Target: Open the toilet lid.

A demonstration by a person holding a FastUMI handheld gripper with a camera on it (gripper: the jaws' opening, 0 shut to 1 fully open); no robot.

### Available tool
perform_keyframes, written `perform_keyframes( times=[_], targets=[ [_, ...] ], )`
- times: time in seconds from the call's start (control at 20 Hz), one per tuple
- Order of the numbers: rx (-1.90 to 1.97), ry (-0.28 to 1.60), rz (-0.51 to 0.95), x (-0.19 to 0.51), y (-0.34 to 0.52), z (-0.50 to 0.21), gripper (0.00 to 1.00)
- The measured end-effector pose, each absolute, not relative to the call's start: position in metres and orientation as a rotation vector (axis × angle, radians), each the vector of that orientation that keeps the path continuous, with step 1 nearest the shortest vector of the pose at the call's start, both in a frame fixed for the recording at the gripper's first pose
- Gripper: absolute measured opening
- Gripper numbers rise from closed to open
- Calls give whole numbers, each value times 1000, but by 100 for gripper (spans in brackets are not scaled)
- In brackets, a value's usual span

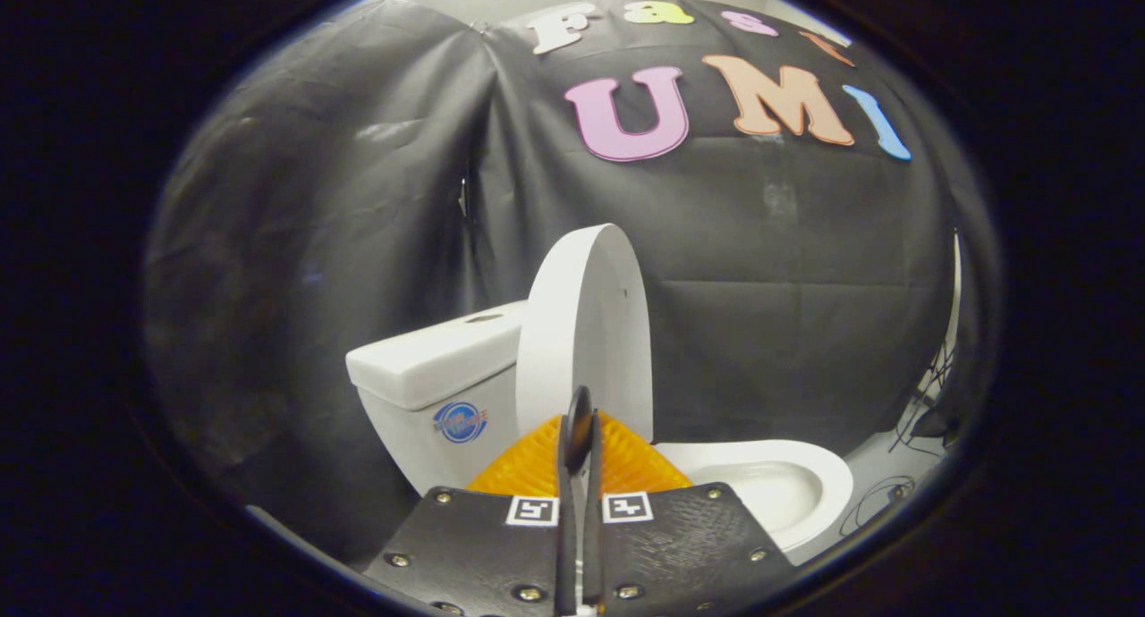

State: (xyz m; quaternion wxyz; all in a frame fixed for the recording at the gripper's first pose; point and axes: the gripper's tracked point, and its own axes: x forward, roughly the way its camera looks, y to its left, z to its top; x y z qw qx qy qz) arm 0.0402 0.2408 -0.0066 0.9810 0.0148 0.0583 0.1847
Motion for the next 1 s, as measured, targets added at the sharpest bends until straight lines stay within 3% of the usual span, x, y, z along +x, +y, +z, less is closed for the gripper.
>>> perform_keyframes(
  times=[0.8,0.9,1.0],
  targets=[
    [-103,61,363,36,298,-8,8],
    [-93,63,362,39,301,-10,10],
    [-58,89,372,38,304,-15,18]
  ],
)
